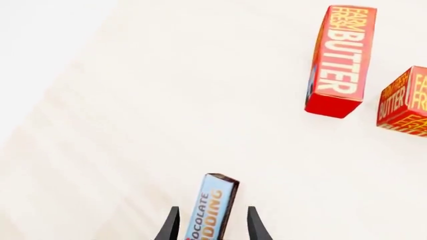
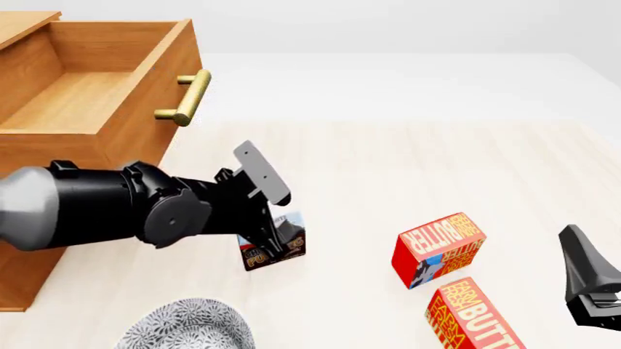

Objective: Put the chocolate pudding in the top drawer of the cabinet and close it.

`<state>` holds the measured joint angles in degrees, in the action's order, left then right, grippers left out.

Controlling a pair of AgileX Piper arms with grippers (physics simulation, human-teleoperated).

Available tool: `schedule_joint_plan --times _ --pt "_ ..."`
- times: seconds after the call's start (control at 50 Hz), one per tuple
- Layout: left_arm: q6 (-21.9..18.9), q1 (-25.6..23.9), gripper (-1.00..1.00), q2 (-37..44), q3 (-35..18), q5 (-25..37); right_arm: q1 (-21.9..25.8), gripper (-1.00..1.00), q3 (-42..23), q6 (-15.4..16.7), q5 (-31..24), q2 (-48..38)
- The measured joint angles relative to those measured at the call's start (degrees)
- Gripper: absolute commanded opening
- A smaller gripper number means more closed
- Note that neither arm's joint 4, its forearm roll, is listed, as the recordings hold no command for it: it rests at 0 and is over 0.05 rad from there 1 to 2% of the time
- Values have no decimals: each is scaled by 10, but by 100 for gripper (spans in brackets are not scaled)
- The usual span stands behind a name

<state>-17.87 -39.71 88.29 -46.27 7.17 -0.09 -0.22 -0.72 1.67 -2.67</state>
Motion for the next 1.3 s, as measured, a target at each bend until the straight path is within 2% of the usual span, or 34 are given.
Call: schedule_joint_plan --times 0.54,1.28,1.3 --pt "2 27 100 43 19 -44 0 100 0 0 0 0" --pt "40 15 100 78 20 -72 0 100 0 0 0 0" --pt "42 14 -100 78 20 -72 0 100 0 0 0 0"
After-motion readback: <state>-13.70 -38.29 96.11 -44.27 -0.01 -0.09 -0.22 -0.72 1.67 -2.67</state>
